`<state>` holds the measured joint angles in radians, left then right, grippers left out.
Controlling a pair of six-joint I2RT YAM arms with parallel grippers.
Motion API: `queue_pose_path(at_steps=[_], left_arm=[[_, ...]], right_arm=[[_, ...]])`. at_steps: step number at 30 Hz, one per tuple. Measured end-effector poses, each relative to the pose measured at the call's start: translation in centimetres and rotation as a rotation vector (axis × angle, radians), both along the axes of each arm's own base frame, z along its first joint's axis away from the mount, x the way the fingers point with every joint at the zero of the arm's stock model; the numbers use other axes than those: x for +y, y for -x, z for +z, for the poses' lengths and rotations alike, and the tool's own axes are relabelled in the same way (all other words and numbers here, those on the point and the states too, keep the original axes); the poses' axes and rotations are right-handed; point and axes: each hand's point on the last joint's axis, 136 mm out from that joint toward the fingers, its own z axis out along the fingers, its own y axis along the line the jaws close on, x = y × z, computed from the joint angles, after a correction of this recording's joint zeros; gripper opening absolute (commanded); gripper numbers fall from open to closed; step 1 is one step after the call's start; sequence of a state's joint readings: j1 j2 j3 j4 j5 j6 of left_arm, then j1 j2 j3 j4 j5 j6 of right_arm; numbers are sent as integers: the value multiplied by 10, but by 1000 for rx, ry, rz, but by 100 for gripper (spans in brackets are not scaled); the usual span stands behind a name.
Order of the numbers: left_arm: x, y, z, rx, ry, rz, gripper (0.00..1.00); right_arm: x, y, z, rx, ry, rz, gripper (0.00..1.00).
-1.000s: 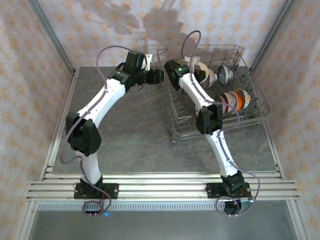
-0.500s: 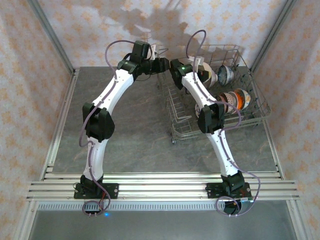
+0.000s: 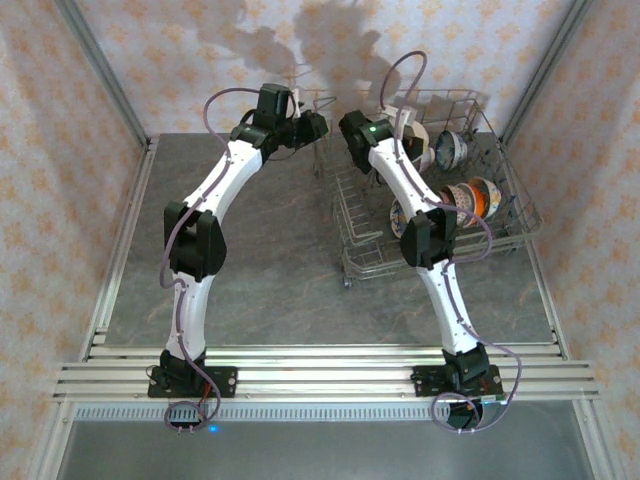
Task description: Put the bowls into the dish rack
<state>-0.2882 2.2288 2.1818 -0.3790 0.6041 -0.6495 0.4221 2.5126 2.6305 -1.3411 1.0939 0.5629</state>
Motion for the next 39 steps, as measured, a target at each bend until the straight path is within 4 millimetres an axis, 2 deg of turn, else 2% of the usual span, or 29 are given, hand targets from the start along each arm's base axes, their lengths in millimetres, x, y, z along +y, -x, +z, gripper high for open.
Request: queue_pose_path(at_steps=[4,8,17,21,24,30,34,39], left_arm=[[0,1,2,-3,28,14,4],[3,7,2,-6,58,52,0],[18,49,0,25,122,139,0],[20,66,0,37,126,168,0],[21,71,-1,39,127,181,1],[22,72,-1,35,119,181,19],[24,74,-2,30,102,178,29],[29,82,-1,22,64,175,47]], right_arm=[[-6,3,10,-12,-9,-8,0],[-7,6,9,6,-13,-7,0],[-2,14,4,66,-34,14,0],[9,19,2,87,-37,41,0],[20,20,-3,104,-34,65,0],[37,19,-15,128,-41,105,0],[40,17,-14,112,-43,112,0],[42,13,-11,92,-42,116,0]])
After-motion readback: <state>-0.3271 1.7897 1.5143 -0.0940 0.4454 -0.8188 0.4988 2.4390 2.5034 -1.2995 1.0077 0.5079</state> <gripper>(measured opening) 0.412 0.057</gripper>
